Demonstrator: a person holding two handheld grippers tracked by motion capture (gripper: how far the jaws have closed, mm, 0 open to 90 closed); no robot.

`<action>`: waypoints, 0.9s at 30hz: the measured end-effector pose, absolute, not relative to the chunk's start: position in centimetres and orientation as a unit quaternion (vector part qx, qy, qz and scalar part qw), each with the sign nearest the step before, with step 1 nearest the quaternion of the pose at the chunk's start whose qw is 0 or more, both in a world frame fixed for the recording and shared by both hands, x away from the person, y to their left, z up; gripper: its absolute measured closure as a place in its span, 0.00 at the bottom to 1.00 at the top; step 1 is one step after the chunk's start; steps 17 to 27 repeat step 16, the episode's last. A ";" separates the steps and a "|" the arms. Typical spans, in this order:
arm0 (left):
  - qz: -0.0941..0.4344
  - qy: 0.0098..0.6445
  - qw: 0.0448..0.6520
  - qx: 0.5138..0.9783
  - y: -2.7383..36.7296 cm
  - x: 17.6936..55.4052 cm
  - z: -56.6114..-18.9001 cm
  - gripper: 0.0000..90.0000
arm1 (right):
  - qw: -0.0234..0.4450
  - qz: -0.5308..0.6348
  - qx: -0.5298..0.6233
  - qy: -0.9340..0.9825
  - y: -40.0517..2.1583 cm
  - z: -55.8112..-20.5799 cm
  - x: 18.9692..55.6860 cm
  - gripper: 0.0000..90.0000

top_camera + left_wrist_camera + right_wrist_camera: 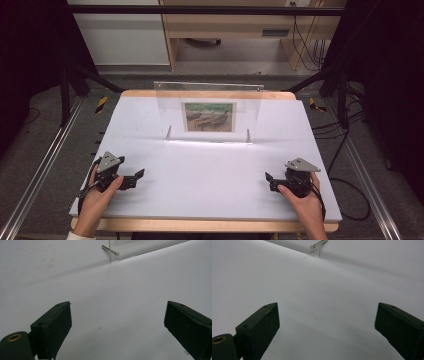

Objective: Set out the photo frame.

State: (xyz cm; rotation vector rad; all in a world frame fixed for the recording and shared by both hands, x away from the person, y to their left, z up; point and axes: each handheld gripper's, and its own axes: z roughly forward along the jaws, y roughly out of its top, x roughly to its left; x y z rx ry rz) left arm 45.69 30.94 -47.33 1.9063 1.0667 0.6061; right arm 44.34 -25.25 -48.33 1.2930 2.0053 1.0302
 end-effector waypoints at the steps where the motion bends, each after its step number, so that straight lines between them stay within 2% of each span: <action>1: 0.244 0.427 0.423 0.761 31.1 45.6 -47.4 0.08 | 0.270 0.379 0.479 0.744 -25.2 -48.5 44.3 0.07; 12: 0.264 0.432 0.441 0.741 32.0 45.2 -47.9 0.09 | 0.281 0.387 0.480 0.735 -25.4 -48.6 44.0 0.07; 27: 0.266 0.430 0.442 0.741 32.0 45.1 -47.9 0.09 | 0.283 0.389 0.481 0.733 -25.5 -48.6 43.9 0.06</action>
